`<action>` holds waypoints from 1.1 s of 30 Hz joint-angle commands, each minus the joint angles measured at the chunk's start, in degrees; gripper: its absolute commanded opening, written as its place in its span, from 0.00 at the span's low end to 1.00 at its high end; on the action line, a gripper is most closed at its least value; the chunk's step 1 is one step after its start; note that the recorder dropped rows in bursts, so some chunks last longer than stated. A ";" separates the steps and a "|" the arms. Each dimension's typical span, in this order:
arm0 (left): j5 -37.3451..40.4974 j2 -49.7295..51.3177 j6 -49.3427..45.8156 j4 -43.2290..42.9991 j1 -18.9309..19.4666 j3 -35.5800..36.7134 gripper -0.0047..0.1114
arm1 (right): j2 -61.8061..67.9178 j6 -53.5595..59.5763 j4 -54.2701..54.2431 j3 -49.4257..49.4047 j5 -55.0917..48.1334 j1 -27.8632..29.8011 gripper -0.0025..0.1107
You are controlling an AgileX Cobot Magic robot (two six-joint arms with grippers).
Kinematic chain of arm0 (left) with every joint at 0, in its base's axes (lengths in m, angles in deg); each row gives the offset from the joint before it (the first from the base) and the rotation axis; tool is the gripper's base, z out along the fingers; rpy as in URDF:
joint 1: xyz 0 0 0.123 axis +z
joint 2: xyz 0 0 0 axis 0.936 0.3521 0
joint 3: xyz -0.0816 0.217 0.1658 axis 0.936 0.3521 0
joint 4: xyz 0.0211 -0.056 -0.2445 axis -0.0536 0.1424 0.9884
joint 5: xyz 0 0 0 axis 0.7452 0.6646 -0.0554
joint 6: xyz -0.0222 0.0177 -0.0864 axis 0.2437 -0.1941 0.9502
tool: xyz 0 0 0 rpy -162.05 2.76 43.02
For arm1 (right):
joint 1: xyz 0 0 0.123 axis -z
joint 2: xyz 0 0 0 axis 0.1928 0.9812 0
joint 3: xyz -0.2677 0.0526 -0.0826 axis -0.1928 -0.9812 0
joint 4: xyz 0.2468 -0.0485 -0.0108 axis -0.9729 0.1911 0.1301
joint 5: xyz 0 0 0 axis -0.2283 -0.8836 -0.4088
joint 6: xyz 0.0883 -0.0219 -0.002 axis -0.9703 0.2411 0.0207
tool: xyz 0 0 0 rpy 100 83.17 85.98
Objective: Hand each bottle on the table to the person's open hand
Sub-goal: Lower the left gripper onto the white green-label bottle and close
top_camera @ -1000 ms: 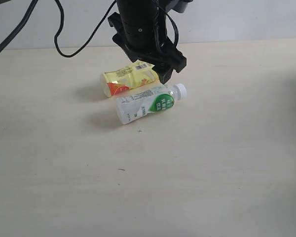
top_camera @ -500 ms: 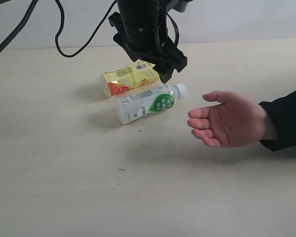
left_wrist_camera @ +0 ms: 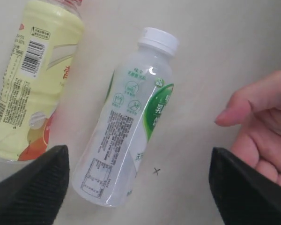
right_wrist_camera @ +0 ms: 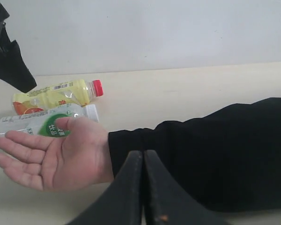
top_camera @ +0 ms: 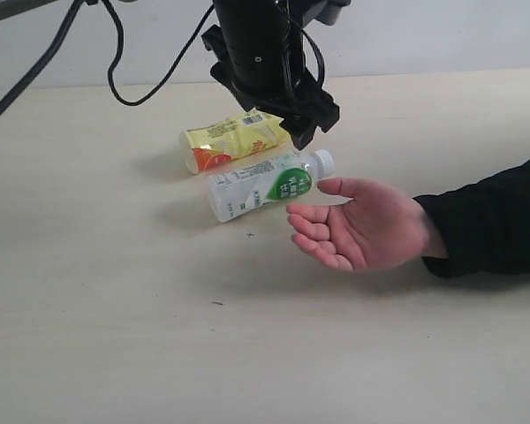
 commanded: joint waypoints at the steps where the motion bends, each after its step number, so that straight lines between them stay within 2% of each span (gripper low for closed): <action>1: -1.09 2.93 -2.28 0.13 -0.32 0.19 0.71 | -0.25 0.21 0.16 -0.28 0.44 -0.22 0.02; 8: -2.47 6.98 -5.92 -2.00 -0.32 0.19 0.71 | -0.25 0.21 0.16 -0.28 0.44 -0.22 0.02; 16: -2.11 7.21 -17.67 0.36 0.25 0.19 0.71 | -0.25 0.31 0.16 -0.28 0.44 -0.22 0.02; 20: -1.84 7.21 -22.61 5.89 2.12 0.19 0.71 | -0.25 0.31 0.16 -0.28 0.44 -0.22 0.02; 26: -2.22 7.21 -23.27 7.01 3.95 0.19 0.71 | -0.25 0.31 0.16 -0.28 0.44 -0.22 0.02; 33: -3.70 7.21 -24.20 7.80 4.26 0.19 0.71 | -0.25 0.31 0.16 -0.28 0.44 -0.22 0.02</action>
